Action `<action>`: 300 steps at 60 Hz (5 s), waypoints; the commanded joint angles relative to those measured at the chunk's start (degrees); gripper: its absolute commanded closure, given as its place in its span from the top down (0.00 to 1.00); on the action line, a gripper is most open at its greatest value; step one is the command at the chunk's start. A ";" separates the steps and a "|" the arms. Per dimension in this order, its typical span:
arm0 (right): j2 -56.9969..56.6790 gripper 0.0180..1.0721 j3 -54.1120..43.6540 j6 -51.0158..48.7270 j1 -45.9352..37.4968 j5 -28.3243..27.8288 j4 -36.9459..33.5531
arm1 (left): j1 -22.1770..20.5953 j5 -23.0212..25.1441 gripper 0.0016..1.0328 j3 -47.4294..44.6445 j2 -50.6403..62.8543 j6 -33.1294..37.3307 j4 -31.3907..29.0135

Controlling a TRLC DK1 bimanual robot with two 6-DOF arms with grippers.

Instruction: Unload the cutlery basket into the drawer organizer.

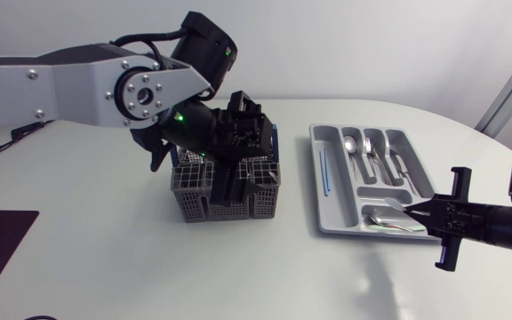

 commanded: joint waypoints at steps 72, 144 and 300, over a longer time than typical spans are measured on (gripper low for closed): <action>-8.30 0.87 -8.95 2.16 5.23 6.76 8.37 | -3.20 -7.86 0.83 -2.76 4.04 15.88 7.30; -16.64 0.87 -10.00 15.96 2.59 -4.49 3.88 | -3.20 -9.26 0.03 -0.38 10.98 27.65 12.22; -20.95 0.87 -12.20 15.43 3.47 -4.93 0.10 | -4.87 -9.44 0.03 11.13 8.78 35.30 0.89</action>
